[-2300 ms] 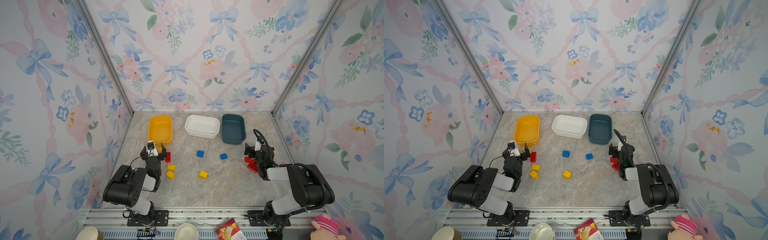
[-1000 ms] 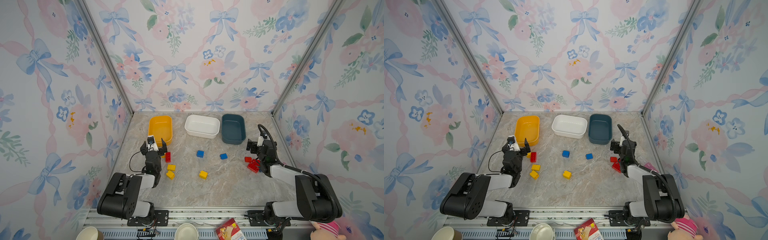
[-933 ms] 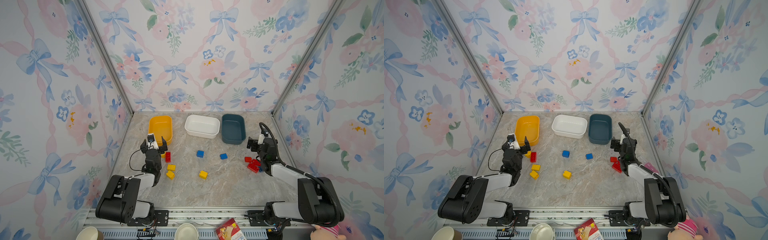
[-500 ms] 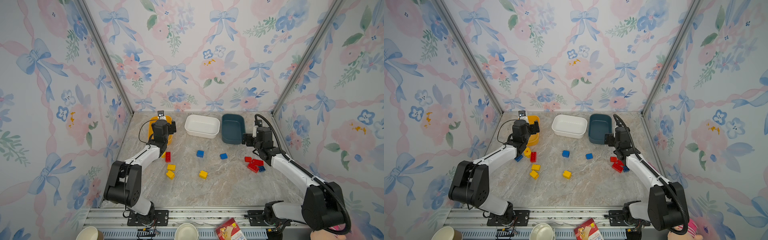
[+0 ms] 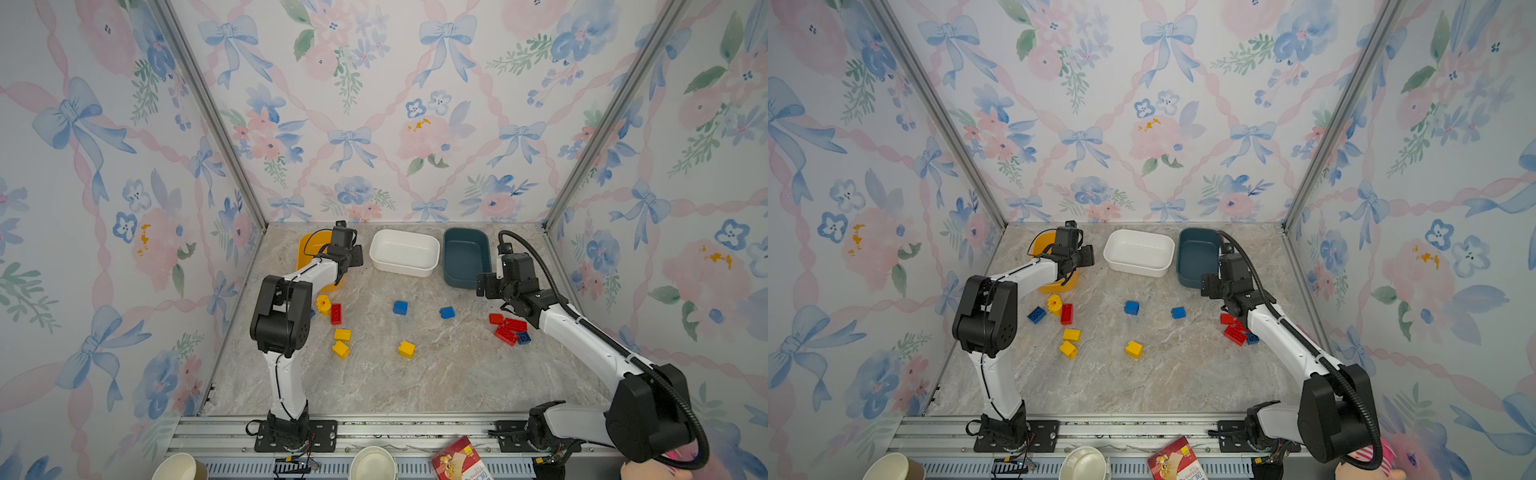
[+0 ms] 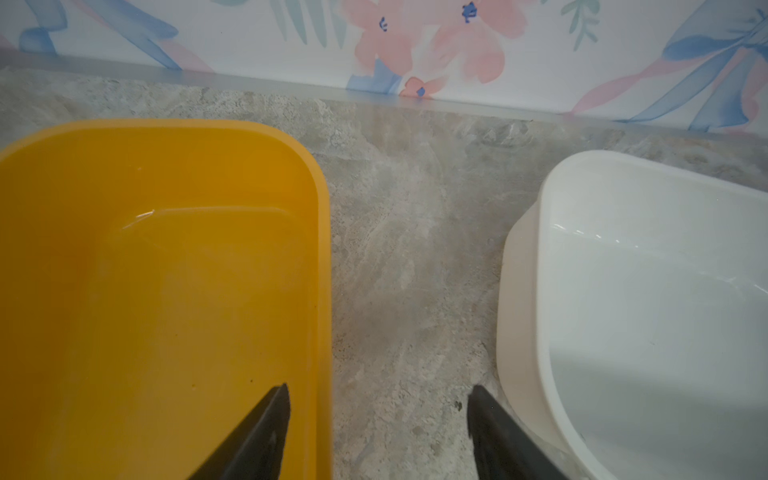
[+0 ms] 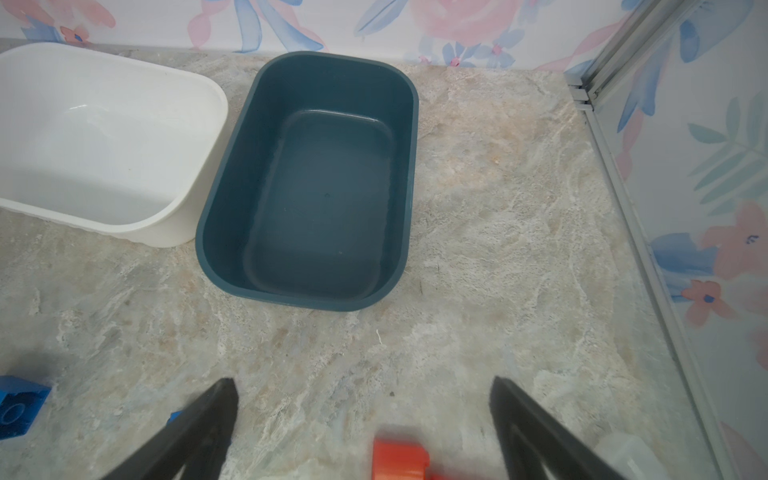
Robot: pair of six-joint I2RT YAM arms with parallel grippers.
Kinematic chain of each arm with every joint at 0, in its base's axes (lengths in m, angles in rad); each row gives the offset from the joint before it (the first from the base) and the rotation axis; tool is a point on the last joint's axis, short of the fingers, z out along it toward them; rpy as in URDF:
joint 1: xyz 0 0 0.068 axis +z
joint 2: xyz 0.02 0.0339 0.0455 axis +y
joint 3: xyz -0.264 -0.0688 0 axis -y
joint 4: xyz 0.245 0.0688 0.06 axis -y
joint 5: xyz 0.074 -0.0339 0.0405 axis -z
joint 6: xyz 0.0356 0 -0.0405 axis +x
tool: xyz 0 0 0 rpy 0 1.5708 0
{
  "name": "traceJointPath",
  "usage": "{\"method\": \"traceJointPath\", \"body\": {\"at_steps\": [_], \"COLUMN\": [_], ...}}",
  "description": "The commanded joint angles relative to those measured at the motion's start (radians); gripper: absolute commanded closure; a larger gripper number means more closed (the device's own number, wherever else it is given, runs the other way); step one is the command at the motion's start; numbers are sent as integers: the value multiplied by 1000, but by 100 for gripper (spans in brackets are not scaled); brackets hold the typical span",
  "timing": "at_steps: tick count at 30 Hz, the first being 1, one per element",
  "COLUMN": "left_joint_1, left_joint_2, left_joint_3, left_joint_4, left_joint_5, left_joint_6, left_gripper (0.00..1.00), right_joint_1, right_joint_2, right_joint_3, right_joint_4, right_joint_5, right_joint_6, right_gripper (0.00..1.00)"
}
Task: Sort the legos into containers by color
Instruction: 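Move left gripper to the yellow bin rim while right gripper approaches the white bin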
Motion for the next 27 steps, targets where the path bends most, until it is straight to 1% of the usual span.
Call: {"method": "traceJointPath", "body": {"at_steps": [1, 6, 11, 20, 23, 27], "left_joint_1": [8, 12, 16, 13, 0, -29], "left_joint_2": [26, 57, 78, 61, 47, 37], "left_joint_3": [36, 59, 75, 61, 51, 49], "left_joint_4": [-58, -90, -115, -126, -127, -137], "left_joint_5": [2, -5, 1, 21, 30, 30], "left_joint_6": [-25, -29, -37, -62, -75, -80], "left_gripper": [35, 46, 60, 85, 88, 90], "right_joint_1": [11, 13, 15, 15, 15, 17], "right_joint_2": [-10, -4, 3, 12, 18, 28], "right_joint_3": [29, 30, 35, 39, 41, 46], "right_joint_4": [-41, -39, -41, -49, -48, -47], "right_joint_5": [14, 12, 9, 12, 10, 3], "right_joint_6": [16, 23, 25, 33, 38, 48], "right_gripper": [3, 3, 3, 3, 3, 3]}}
